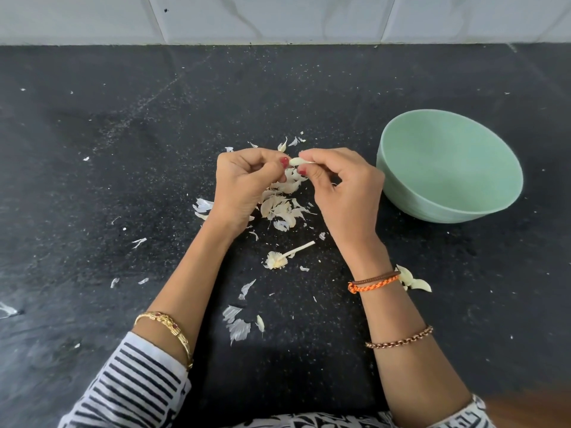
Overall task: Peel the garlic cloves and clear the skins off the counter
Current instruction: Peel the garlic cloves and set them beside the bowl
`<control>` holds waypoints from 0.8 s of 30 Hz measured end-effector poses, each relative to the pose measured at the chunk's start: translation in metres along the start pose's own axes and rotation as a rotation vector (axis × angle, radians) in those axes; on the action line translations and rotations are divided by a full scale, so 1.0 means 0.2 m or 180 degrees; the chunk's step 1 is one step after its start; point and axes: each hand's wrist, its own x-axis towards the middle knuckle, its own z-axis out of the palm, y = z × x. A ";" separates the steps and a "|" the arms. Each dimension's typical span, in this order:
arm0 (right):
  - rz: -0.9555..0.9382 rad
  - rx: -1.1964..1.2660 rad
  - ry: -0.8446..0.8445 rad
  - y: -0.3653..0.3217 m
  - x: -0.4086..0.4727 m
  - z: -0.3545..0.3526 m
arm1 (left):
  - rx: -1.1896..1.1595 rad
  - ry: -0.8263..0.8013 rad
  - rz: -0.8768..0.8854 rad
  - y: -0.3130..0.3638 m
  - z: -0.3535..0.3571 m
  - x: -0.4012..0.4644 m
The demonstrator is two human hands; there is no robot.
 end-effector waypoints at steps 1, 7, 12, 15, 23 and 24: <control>-0.0056 -0.0080 0.0023 0.00 0.00 0.00 | -0.0007 -0.0006 -0.0004 0.00 0.00 0.00; 0.0384 0.0343 0.0030 0.00 0.00 0.01 | -0.0246 0.0035 -0.0062 0.01 0.01 0.00; 0.1754 0.2033 -0.0023 -0.09 0.00 0.00 | -0.0177 0.0130 -0.0037 0.00 0.03 -0.01; 0.2384 0.2501 -0.0005 -0.12 0.00 0.01 | -0.0064 0.0045 0.0113 -0.01 0.02 -0.02; 0.2542 0.2104 -0.0184 -0.09 0.02 -0.03 | 0.0397 -0.0070 0.0261 -0.03 0.01 -0.01; 0.2441 0.2007 -0.0252 -0.09 0.02 -0.04 | 0.0583 -0.0112 0.0350 -0.04 0.00 -0.01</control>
